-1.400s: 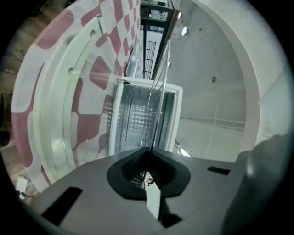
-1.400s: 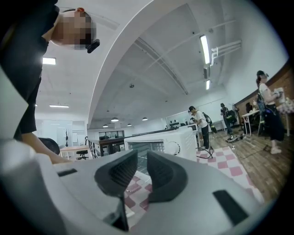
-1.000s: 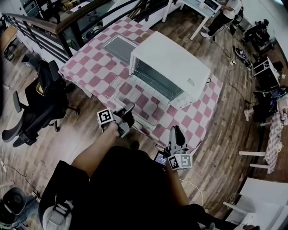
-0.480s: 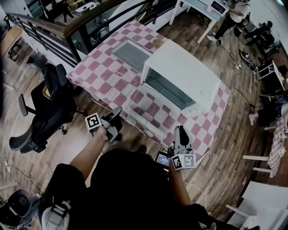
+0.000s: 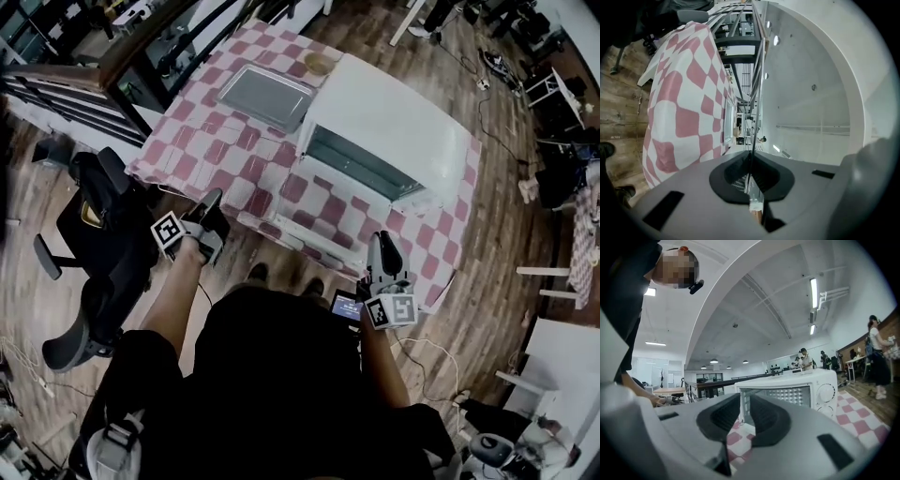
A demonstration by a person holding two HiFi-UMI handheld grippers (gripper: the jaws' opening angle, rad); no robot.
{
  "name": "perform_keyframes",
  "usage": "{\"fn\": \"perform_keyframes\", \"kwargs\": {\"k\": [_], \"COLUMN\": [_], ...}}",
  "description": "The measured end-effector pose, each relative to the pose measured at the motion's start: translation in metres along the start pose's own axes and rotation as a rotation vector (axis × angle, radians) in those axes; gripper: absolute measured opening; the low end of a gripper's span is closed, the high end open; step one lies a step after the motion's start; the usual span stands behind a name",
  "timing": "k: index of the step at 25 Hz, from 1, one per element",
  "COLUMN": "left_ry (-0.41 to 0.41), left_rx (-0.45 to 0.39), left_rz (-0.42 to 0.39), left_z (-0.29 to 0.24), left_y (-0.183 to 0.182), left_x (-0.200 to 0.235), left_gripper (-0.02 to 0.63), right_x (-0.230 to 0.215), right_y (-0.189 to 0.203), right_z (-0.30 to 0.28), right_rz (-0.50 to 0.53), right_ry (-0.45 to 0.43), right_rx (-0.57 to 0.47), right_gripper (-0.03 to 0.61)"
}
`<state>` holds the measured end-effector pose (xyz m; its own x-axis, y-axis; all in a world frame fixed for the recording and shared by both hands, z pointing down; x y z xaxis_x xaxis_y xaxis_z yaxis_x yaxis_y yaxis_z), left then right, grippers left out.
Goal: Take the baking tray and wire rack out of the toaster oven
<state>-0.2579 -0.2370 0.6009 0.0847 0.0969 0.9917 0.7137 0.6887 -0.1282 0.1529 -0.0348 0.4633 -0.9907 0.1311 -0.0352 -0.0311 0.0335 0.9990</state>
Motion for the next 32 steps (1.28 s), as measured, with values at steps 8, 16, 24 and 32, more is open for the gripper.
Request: {"fn": "perform_keyframes", "kwargs": {"k": [8, 16, 24, 32], "left_ry": [-0.055, -0.134, -0.194, -0.274], "left_rx": [0.015, 0.050, 0.049, 0.055], "left_rz": [0.007, 0.040, 0.075, 0.035], "left_z": [-0.029, -0.057, -0.077, -0.091], "left_y": [-0.065, -0.089, -0.103, -0.119], "left_x": [0.026, 0.056, 0.075, 0.078], "left_gripper": [-0.008, -0.008, -0.008, -0.005], "right_x": [0.020, 0.037, 0.037, 0.039], "right_y": [0.003, 0.000, -0.003, -0.004], "right_z": [-0.011, -0.026, -0.029, -0.043], "right_rz": [-0.001, -0.021, -0.055, -0.044], "right_ry": [0.122, 0.164, 0.205, 0.201], "right_rx": [0.021, 0.007, 0.001, 0.000], "right_gripper": [0.067, 0.067, 0.067, 0.067]}}
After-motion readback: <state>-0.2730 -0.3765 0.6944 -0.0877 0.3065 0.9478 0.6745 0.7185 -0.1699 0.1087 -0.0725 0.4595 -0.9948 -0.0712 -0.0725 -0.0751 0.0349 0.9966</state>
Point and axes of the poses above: the fingertips, and each gripper's own axes: z backward along the fingers, x to its left, y out of its underside, the point moved 9 cm from there along z, backward along the fingers, and after that the axes turned 5 degrees about z, right-handed, at the moved point
